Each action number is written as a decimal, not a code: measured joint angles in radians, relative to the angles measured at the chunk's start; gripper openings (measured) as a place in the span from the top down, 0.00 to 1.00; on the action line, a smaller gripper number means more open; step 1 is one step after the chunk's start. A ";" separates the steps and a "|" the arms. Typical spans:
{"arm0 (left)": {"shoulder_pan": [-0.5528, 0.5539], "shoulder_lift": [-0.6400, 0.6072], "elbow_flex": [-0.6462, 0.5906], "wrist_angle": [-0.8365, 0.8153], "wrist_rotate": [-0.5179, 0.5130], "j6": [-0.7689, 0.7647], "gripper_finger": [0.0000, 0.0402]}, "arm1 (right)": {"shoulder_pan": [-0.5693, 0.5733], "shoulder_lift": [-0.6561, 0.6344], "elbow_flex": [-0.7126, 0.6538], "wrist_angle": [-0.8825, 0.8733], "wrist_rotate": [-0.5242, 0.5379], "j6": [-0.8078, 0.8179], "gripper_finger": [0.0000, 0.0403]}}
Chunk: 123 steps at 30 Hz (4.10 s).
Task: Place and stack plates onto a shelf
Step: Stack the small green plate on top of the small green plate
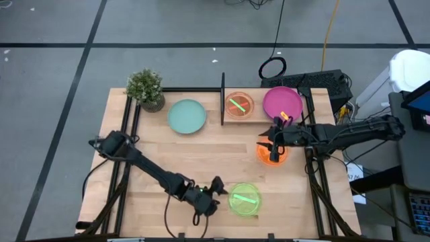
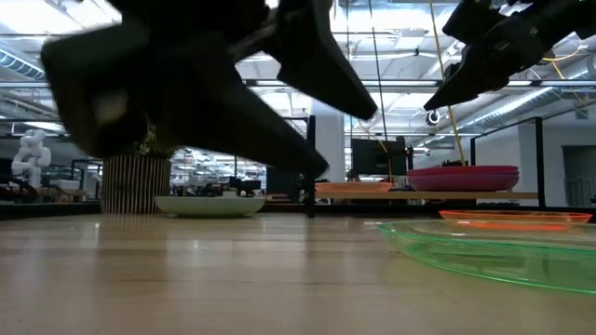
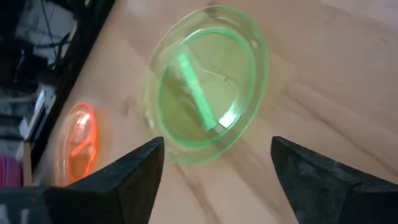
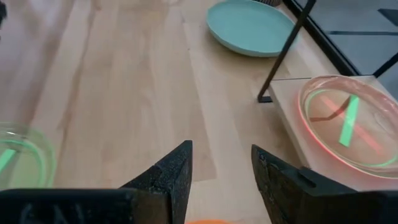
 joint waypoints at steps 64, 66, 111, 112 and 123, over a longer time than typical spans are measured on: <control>0.177 0.151 0.003 0.149 0.317 0.551 0.81 | 0.056 0.000 -0.001 0.071 0.004 -0.002 0.63; 0.182 0.151 0.002 0.142 0.327 0.550 0.81 | 0.056 0.000 -0.001 0.071 0.004 -0.002 0.63; 0.173 0.155 0.188 -0.107 0.330 0.678 0.81 | 0.056 0.000 -0.001 0.065 0.003 0.003 0.63; 0.173 0.154 0.188 -0.106 0.328 0.677 0.81 | 0.056 0.000 -0.001 0.065 0.003 0.003 0.63; 0.166 0.207 0.188 -0.009 0.302 0.683 0.81 | 0.056 -0.001 -0.001 0.066 0.003 0.003 0.63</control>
